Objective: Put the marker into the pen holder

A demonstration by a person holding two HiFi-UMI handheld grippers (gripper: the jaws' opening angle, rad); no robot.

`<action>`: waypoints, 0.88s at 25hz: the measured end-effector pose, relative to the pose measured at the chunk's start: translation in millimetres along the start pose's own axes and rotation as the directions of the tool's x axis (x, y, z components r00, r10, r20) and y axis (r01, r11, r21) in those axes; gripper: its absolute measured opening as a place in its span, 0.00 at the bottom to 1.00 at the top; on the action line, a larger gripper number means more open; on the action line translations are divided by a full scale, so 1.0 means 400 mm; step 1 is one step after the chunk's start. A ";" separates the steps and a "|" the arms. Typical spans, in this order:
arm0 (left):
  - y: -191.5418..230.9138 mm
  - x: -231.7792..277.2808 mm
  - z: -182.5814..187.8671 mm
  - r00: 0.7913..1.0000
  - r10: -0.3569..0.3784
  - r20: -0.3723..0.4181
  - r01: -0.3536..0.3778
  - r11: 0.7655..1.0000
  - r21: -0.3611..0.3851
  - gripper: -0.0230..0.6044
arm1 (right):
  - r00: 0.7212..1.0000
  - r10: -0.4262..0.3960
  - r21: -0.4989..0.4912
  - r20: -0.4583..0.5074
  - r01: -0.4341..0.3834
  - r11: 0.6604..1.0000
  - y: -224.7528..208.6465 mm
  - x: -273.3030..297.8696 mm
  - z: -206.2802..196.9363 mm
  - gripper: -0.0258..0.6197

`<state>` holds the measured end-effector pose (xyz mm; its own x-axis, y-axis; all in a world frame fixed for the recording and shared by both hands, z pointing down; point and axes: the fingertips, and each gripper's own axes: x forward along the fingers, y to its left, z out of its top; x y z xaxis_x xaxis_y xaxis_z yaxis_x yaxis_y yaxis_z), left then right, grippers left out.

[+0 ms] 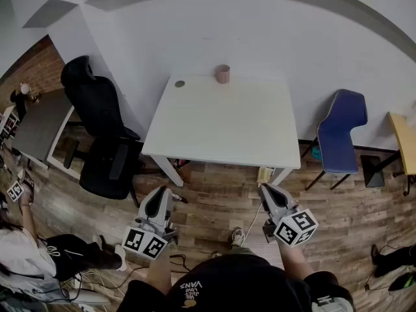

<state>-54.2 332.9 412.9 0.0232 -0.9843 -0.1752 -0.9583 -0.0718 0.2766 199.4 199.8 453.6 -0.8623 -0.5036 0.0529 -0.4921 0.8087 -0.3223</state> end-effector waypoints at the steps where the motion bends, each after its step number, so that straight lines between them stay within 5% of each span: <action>1: 0.002 -0.006 0.003 1.000 -0.003 0.001 0.003 1.000 0.002 0.16 | 1.000 0.001 -0.002 0.003 -0.001 1.000 0.010 0.002 -0.001 0.04; 13: 0.011 -0.029 0.001 0.999 -0.041 -0.014 0.041 0.999 0.003 0.16 | 0.999 0.047 -0.006 0.019 -0.047 0.999 0.079 0.027 0.002 0.04; 22: 0.041 0.090 -0.029 1.000 -0.020 -0.010 0.020 1.000 0.008 0.16 | 0.998 0.068 -0.007 -0.011 -0.068 0.998 -0.027 0.131 0.018 0.04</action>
<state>-66.0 294.3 422.0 0.0451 -0.9842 -0.1713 -0.9600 -0.0901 0.2652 160.5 162.4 453.1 -0.8950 -0.4442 0.0408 -0.4331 0.8433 -0.3182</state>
